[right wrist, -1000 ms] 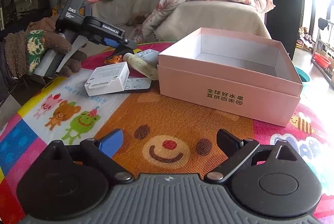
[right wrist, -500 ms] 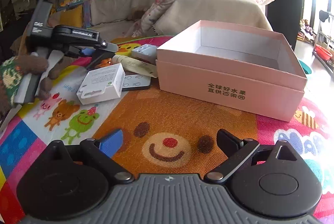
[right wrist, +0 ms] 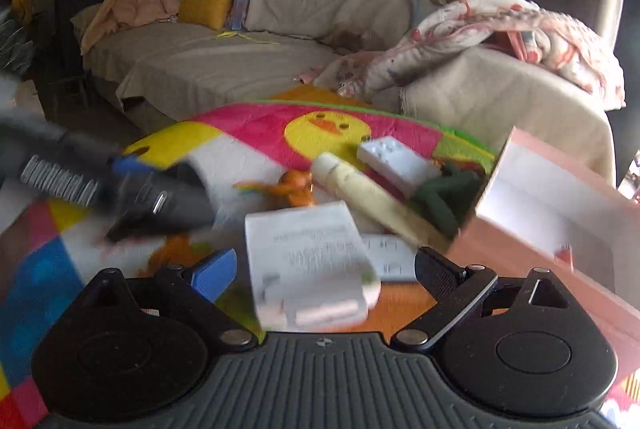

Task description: Organize rigid objects

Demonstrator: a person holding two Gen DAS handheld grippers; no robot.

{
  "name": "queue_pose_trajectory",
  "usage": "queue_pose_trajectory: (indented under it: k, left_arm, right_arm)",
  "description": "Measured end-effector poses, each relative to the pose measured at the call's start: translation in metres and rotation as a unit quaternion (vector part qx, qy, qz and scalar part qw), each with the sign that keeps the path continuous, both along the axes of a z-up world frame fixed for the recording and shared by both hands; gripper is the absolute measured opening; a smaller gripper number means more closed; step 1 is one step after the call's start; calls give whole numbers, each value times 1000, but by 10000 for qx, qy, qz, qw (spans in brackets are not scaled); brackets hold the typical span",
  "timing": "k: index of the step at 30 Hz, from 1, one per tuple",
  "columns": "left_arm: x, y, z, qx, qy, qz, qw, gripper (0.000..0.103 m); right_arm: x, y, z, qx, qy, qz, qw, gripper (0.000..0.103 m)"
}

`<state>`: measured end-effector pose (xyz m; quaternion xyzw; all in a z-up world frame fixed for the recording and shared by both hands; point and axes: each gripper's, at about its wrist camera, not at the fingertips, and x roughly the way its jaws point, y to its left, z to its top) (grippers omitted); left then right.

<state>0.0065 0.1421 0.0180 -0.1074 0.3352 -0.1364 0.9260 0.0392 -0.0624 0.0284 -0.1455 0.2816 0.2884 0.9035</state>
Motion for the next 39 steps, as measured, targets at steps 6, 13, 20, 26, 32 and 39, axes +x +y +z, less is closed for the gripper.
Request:
queue_pose_trajectory:
  k: [6, 13, 20, 26, 32, 39]
  left_arm:
    - [-15, -8, -6, -188, 58, -135, 9997, 63]
    - [-32, -30, -8, 457, -57, -383, 9982, 64]
    - [-39, -40, -10, 640, -37, -553, 9964, 63]
    - [-35, -61, -11, 441, 12, -728, 9964, 63]
    - [-36, -84, -8, 399, 165, -886, 9951, 63]
    - [-47, -103, -8, 689, 202, -992, 9925, 65]
  right_arm:
    - [33, 25, 17, 265, 308, 115, 9991, 81]
    - [68, 63, -5, -264, 863, 144, 9958, 36]
    - [32, 17, 29, -59, 276, 92, 9996, 35]
    - [-20, -43, 43, -425, -349, -80, 9985, 35]
    - [-56, -79, 6, -1280, -579, -385, 9893, 35]
    - [-82, -105, -13, -1142, -655, -653, 9891, 78]
